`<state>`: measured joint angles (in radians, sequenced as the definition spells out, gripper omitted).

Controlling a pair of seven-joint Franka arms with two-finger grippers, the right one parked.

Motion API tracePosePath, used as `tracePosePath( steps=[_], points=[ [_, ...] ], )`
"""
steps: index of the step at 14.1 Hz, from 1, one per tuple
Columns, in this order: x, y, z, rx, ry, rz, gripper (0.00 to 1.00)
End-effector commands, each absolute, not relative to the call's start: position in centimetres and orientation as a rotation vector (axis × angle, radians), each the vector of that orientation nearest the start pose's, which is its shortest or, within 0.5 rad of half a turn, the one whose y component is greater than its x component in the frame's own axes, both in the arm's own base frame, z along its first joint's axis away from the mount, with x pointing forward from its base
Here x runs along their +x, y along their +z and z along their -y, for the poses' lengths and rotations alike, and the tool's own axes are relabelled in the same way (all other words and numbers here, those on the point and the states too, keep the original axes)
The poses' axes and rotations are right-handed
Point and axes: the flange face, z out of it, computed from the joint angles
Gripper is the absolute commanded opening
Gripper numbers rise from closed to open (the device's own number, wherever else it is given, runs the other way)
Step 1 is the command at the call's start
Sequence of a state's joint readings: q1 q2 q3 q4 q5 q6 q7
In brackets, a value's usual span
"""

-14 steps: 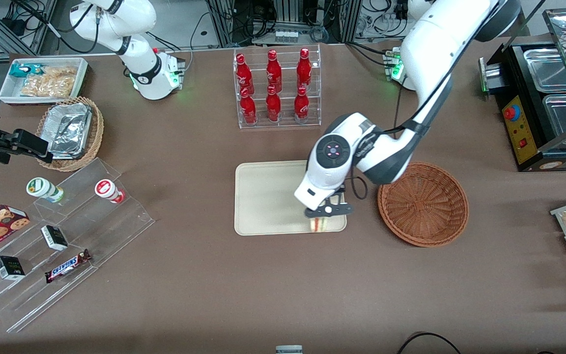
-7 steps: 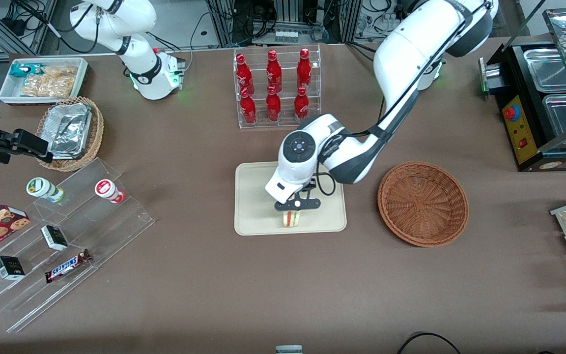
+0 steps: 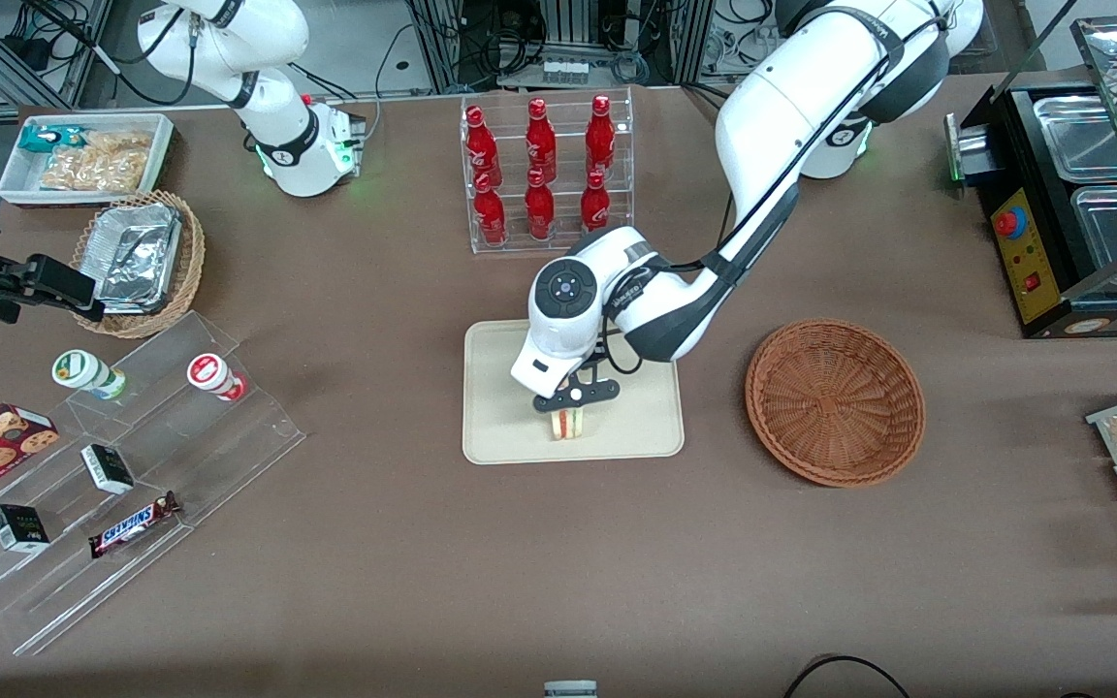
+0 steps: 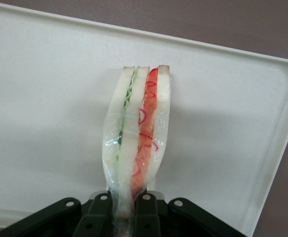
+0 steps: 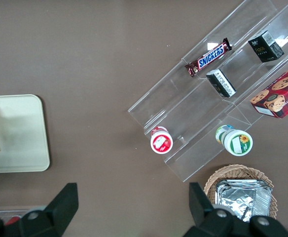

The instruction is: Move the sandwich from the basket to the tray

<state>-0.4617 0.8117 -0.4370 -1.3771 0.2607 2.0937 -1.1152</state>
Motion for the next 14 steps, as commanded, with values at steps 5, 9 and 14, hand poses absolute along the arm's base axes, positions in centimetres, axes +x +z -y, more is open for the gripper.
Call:
tracePosePath(
  steps=[5,9,14],
  points=[
    [49.5,24.4,52.4,-3.121,0.140,0.185,0.00],
    [49.7,24.4,52.2,-3.122,0.148,0.207,1.00],
    [51.0,32.4,50.7,-3.103,0.041,0.226,1.00]
  ],
)
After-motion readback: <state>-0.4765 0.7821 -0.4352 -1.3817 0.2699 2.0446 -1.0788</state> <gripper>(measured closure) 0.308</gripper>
